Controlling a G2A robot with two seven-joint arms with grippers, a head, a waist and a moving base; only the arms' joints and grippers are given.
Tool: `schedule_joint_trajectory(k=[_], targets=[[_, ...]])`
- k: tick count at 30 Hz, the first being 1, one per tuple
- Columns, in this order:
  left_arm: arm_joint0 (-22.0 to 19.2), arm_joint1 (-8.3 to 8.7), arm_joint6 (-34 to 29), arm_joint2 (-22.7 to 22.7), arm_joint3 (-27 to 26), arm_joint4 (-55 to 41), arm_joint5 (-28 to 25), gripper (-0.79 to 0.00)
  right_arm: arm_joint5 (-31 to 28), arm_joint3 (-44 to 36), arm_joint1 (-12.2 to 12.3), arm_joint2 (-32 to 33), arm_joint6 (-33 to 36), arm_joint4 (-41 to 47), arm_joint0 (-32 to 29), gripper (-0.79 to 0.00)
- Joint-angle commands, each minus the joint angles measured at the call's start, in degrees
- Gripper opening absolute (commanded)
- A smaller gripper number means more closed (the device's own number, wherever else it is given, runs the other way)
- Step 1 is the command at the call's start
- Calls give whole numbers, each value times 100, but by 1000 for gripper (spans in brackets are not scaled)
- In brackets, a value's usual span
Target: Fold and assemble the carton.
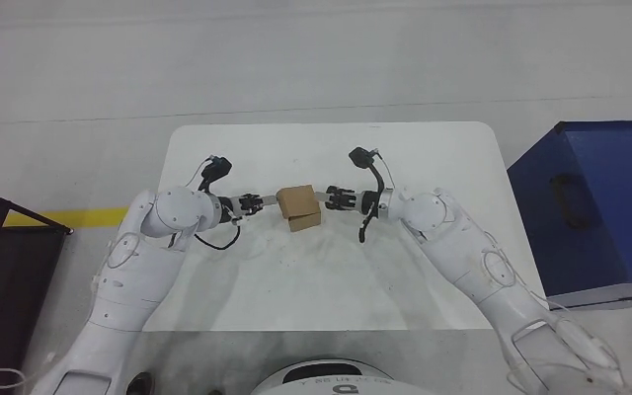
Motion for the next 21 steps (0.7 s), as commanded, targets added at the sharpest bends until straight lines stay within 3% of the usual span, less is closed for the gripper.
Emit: schedule_joint_trajectory(k=[1, 9, 17, 21], targets=[[-152, -17, -81, 152, 140, 84, 36, 0, -9, 23, -10, -5, 12, 15, 20, -360], [-423, -65, -93, 374, 452, -30, 29, 0, 14, 63, -24, 36, 98, 64, 40, -357], [-515, -88, -38, 445, 614, -228, -34, 0, 42, 218, -87, -88, 481, 304, 146, -302], [-404, -57, 31, 327, 549, -296, -93, 0, 94, 334, -105, -47, 434, 423, 185, -336]])
